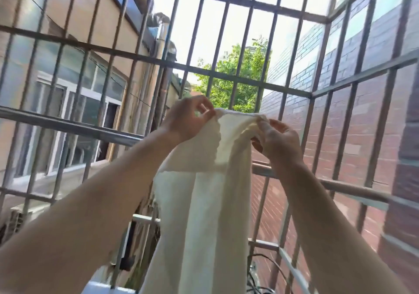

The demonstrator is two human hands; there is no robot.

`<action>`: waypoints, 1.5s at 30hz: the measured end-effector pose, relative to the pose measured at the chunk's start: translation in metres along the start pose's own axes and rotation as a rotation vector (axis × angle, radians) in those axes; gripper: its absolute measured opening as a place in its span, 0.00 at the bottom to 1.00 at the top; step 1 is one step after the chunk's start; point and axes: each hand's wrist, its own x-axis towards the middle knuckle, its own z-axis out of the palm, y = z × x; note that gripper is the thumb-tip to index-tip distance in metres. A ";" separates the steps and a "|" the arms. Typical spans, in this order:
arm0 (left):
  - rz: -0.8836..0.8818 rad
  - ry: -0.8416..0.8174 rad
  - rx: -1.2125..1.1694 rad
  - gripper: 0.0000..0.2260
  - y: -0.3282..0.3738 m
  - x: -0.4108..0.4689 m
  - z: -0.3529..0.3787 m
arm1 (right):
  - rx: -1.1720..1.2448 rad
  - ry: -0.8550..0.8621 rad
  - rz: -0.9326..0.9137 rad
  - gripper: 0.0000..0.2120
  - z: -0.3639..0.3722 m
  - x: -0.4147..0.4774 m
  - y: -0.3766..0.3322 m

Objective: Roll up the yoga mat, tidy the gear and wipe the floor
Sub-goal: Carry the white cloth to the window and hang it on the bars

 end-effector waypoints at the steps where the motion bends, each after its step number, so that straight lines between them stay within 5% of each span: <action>1: 0.015 0.012 0.011 0.04 0.001 0.012 0.005 | 0.000 0.004 -0.016 0.09 0.002 0.014 -0.002; 5: 0.028 0.082 0.053 0.03 -0.008 0.039 0.033 | -0.130 0.056 -0.042 0.05 0.007 0.063 0.010; 8: 0.001 -0.034 0.125 0.03 -0.025 0.039 0.055 | -0.363 -0.004 -0.051 0.07 0.007 0.076 0.032; 12: -0.052 -0.280 0.232 0.05 -0.050 0.031 0.070 | -0.791 -0.391 -0.136 0.19 0.001 0.058 0.055; 16: -0.081 -0.350 0.164 0.07 -0.062 0.030 0.067 | -0.632 -0.597 -0.080 0.24 -0.004 0.051 0.060; 21: 0.126 -0.246 0.047 0.06 -0.043 0.007 0.042 | -0.745 -0.515 -0.169 0.20 -0.002 0.049 0.057; 28: 0.197 -0.494 0.210 0.20 -0.049 -0.026 0.026 | -1.086 -0.418 -0.250 0.33 0.003 0.050 0.061; 36: 0.188 -0.486 0.111 0.14 -0.053 -0.021 0.024 | -1.085 -0.553 -0.438 0.21 -0.020 0.023 0.050; 42: 0.133 -0.393 0.003 0.10 -0.040 0.007 0.022 | -0.968 -0.399 -0.560 0.05 -0.025 0.035 0.048; 45: 0.120 -0.306 0.030 0.11 -0.037 0.028 0.026 | -0.888 -0.279 -0.554 0.08 -0.017 0.056 0.040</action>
